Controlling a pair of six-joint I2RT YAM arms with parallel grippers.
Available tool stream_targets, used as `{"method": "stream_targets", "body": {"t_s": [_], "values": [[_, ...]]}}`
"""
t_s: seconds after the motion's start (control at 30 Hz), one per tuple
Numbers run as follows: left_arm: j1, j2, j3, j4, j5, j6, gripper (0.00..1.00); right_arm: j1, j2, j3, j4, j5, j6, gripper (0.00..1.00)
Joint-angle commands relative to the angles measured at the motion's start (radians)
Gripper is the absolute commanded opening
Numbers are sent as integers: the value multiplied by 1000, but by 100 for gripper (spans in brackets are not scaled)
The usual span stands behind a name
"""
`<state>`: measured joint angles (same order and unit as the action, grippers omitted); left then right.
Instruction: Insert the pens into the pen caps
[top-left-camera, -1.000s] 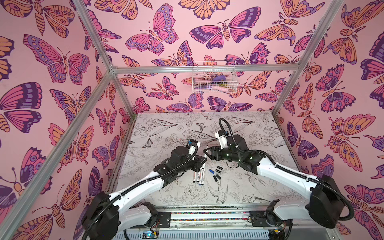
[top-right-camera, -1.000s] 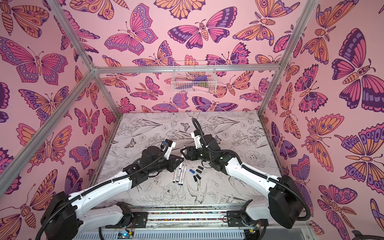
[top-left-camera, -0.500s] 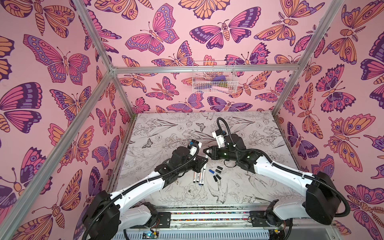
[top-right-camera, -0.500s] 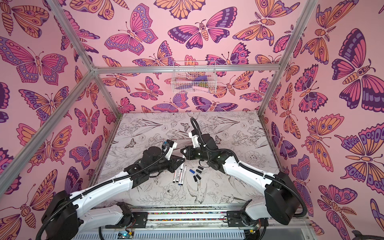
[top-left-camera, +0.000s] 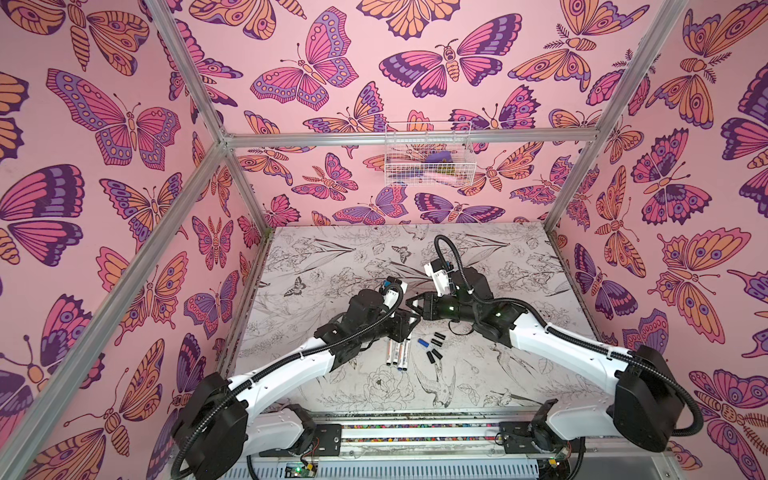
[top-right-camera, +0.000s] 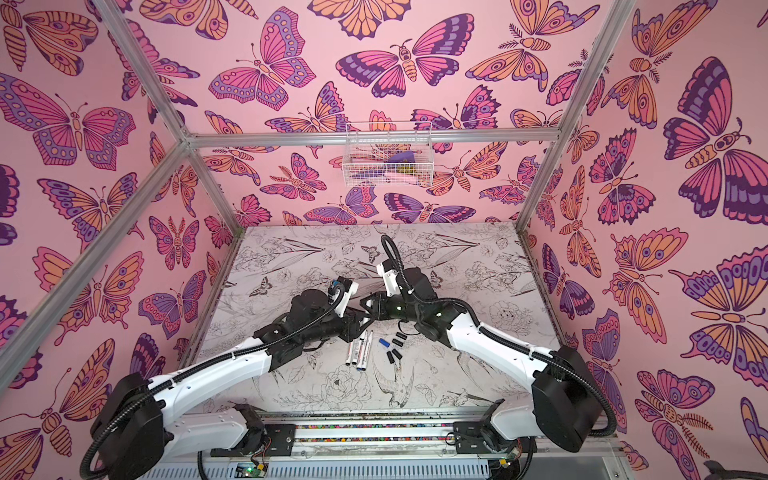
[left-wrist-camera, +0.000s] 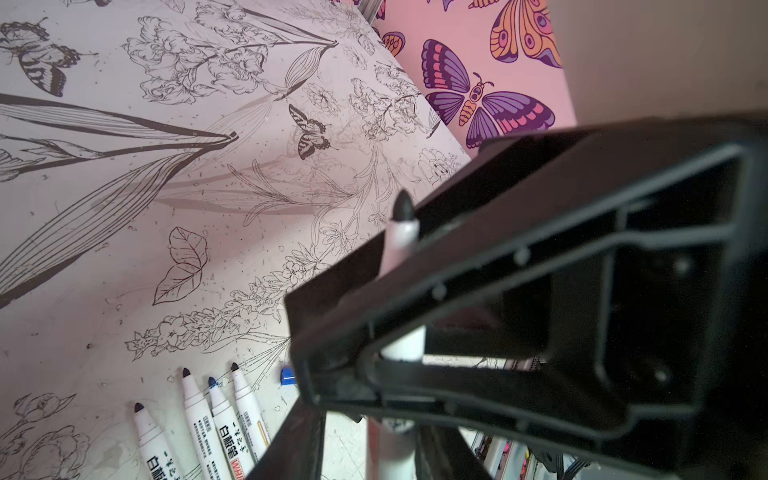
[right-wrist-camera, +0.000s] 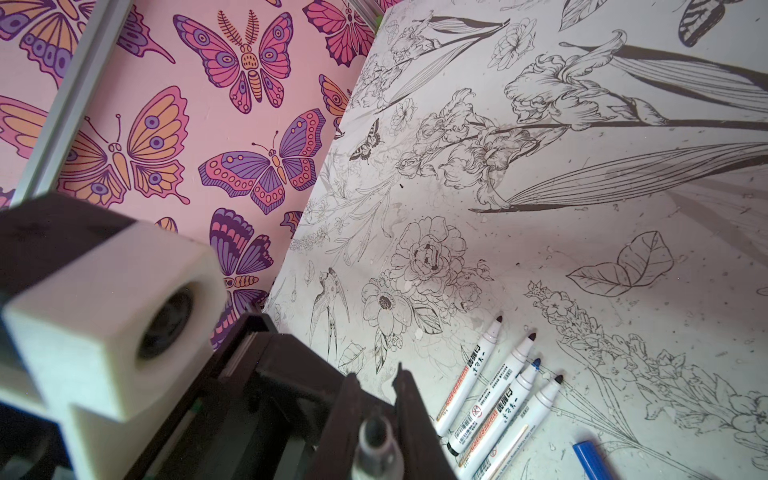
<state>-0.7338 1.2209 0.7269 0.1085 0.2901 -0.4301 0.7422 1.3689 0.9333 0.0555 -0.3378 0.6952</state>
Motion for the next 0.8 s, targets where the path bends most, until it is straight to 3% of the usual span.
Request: {"method": "stream_targets", "body": {"t_s": [0.0, 0.4, 0.77], "values": [[-4, -1, 22, -7, 13, 25, 36, 6, -28, -4, -16, 0, -12, 0], [-6, 32, 39, -18, 49, 16, 36, 6, -28, 2, -10, -6, -11, 0], [-6, 37, 46, -16, 55, 13, 29, 18, -23, 0, -28, 13, -20, 0]]}}
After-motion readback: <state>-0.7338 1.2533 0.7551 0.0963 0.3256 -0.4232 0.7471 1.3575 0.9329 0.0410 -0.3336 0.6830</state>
